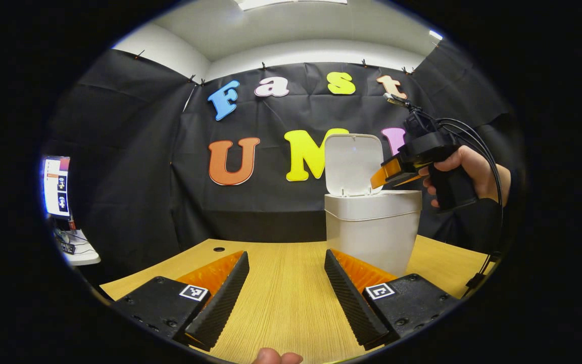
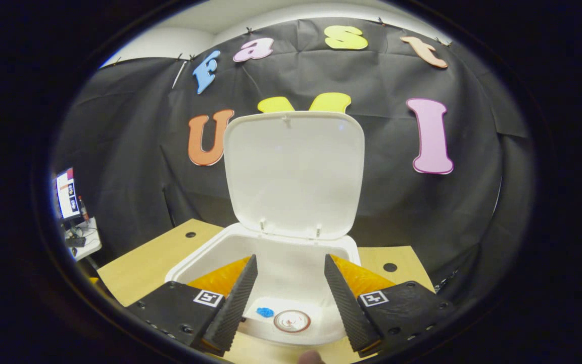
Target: Press the lid of the desktop garbage bin to open it, pick up the crumpled paper on the desktop and throw it into the bin, then pick up the pop can on the desktop and drop it into the bin, and finally close the garbage bin lid.
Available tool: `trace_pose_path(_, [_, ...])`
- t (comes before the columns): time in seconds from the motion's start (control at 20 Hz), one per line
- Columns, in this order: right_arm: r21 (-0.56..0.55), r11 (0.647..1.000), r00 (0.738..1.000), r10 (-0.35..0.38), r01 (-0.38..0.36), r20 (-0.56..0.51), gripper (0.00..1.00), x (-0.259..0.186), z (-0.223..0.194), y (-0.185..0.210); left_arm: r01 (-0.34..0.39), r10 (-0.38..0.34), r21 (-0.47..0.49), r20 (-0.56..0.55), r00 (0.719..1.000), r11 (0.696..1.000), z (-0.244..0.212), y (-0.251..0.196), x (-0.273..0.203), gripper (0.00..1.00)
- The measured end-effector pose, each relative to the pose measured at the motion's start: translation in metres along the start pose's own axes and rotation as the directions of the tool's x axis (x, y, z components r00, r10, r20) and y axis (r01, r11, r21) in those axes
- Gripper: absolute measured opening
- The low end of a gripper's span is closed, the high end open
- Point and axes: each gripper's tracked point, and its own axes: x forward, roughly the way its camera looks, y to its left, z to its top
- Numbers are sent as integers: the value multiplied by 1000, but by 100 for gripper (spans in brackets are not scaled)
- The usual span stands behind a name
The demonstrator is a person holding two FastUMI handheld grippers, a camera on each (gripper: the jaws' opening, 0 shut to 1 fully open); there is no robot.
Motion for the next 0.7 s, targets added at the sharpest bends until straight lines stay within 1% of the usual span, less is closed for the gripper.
trace_pose_path(0.15, [13, 1000, 999, -12, 11, 48, 82, -12, 8, -4, 11, -11, -1, 2, 1000, 1000, 1, -3, 1, 97])
trace_pose_path(0.2, [9, 1000, 998, -21, 21, 64, 84, -15, 12, -6, 16, -16, -7, -1, 1000, 1000, -1, -5, 2, 97])
trace_pose_path(0.35, [-21, 998, 993, -50, 52, 109, 94, -28, 24, -11, 21, -21, -14, -7, 1000, 1000, -2, -7, 1, 97])
trace_pose_path(0.5, [-40, 998, 984, -49, 57, 174, 94, -42, 45, -9, 30, -31, -26, -9, 999, 999, -3, -10, 0, 97])
trace_pose_path(0.6, [-54, 996, 974, -60, 73, 217, 94, -49, 62, -10, 44, -45, -44, -13, 999, 998, -3, -13, 3, 97])
trace_pose_path(0.7, [-73, 994, 966, -61, 82, 252, 94, -50, 82, -7, 62, -63, -65, -16, 998, 996, -3, -16, 1, 97])
